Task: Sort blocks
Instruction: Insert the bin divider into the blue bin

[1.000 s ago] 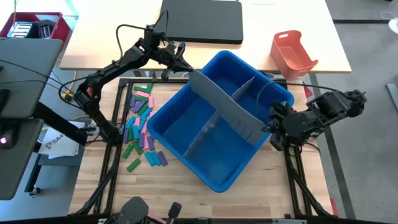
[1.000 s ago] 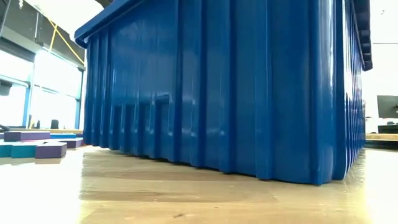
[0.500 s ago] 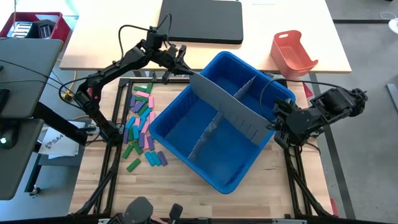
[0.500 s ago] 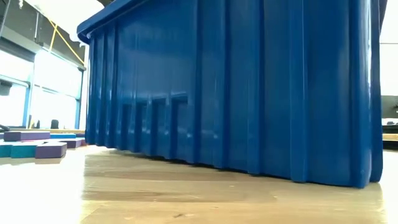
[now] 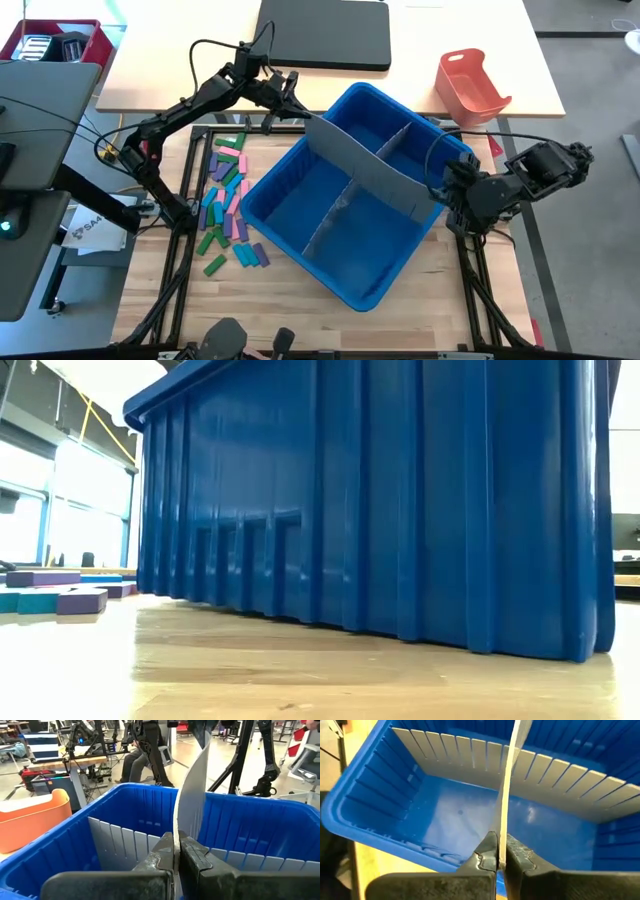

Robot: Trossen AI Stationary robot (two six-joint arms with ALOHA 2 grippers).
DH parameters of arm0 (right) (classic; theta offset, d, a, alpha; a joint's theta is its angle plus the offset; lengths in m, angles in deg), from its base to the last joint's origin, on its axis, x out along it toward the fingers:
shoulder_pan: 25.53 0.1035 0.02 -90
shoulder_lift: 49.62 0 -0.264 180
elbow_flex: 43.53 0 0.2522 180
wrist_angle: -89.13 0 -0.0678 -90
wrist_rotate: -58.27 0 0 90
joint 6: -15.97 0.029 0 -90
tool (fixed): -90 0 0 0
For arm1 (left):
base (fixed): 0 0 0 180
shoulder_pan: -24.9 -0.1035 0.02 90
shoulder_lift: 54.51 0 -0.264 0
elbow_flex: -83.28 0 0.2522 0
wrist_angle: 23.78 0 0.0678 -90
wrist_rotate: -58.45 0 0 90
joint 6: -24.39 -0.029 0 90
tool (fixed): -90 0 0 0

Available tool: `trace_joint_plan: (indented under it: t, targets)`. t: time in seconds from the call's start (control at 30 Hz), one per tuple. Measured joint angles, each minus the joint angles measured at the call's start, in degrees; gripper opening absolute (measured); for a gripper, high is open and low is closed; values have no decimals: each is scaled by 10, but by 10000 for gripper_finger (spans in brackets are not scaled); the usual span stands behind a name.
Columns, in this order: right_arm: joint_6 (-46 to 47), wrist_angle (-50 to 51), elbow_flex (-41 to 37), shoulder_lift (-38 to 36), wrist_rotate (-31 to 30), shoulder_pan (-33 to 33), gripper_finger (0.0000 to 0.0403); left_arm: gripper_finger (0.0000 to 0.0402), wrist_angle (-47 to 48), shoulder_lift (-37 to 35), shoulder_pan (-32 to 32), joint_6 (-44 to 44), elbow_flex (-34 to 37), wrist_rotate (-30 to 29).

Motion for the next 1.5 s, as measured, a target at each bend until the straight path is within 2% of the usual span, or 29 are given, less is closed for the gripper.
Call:
trace_joint_plan:
  t: [0.23,0.53,1.03,1.5]
  targets:
    - [-14,0,0,-6,-11,-1,0,1,1,0,0,0,0,-1]
    - [70,-6,0,-5,26,-1,0,1,0,0,1,-1,0,-1]
    - [46,-6,-1,-2,25,-1,0,1,0,0,1,-1,0,0]
    - [34,-5,-32,-21,12,-1,0,1,-1,0,1,-2,1,-1]
